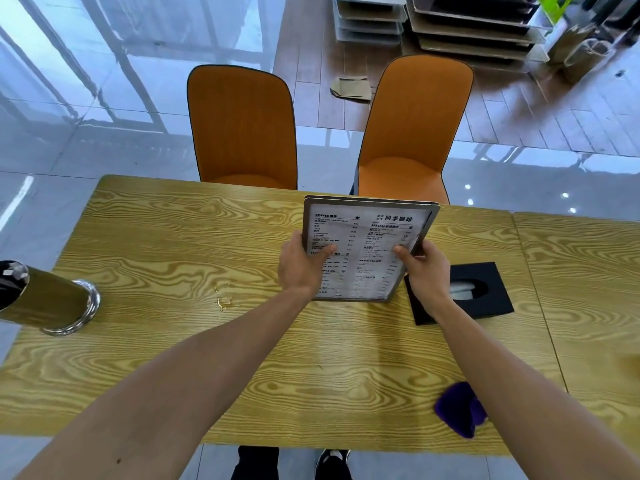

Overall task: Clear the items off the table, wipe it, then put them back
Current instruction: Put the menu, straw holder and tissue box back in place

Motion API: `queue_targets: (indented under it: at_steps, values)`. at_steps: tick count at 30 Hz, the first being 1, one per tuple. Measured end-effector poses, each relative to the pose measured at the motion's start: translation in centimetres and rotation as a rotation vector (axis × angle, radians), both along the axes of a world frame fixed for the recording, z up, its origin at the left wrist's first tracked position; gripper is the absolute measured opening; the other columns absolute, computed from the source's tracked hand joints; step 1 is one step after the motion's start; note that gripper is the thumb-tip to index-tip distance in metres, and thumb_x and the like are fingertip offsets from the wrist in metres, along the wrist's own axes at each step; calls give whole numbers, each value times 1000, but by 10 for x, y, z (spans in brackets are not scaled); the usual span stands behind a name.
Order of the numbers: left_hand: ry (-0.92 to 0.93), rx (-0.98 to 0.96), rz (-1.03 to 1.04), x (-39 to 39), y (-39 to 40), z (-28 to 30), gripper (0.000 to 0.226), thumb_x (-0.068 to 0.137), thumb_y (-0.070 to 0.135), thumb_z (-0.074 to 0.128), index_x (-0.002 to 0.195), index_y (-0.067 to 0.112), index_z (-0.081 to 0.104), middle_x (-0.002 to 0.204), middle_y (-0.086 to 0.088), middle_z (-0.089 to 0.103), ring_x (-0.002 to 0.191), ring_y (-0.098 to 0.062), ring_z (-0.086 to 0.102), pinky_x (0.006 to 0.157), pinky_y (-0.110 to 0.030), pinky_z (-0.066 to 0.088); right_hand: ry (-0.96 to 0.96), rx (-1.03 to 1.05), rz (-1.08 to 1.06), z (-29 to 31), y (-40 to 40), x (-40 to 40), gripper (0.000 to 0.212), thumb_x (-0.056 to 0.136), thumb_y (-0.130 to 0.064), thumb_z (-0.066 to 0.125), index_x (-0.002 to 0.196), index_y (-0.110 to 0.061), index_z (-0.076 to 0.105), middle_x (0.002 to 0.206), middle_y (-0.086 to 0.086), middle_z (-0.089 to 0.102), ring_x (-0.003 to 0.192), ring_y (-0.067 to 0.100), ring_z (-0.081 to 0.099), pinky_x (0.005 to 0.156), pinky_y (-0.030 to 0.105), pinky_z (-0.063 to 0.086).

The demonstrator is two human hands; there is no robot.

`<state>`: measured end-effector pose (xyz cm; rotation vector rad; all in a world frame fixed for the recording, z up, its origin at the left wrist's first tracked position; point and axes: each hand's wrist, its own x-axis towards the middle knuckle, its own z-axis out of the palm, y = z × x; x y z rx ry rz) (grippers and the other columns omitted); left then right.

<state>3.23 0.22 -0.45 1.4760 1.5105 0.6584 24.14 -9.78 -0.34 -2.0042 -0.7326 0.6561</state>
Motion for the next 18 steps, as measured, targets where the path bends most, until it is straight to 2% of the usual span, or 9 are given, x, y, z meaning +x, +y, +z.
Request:
queue_targets:
  at_steps: [4, 8, 14, 18]
  values:
    - [8, -2, -61, -6, 2, -2, 49, 72, 61, 79, 104, 31, 57, 104, 6, 68, 97, -18, 65, 79, -47, 58, -5, -11, -11, 1, -4, -10, 23, 93, -33, 71, 108, -18, 62, 103, -8, 70, 95, 11, 67, 73, 27, 56]
    - [39, 0, -82, -19, 1, -2, 41, 77, 56, 78, 98, 27, 58, 102, 3, 65, 92, -19, 63, 77, -45, 58, -32, -39, -34, -3, -10, -25, 28, 91, -40, 73, 107, -27, 54, 106, -3, 66, 96, 16, 64, 79, 35, 55]
    - [25, 4, -107, -45, 6, 1, 19, 92, 31, 72, 100, 13, 70, 98, 0, 69, 91, -18, 64, 83, -41, 56, 8, -101, -153, -3, -13, -47, 43, 93, -38, 71, 124, -18, 49, 114, 2, 63, 103, 22, 62, 90, 45, 55]
    - [-29, 2, -159, -70, 6, -1, 16, 96, 25, 68, 98, 10, 70, 100, -4, 70, 92, -20, 64, 85, -41, 54, 3, -231, -273, -7, -14, -69, 50, 91, -39, 70, 124, -12, 44, 117, 8, 58, 98, 29, 61, 82, 48, 52]
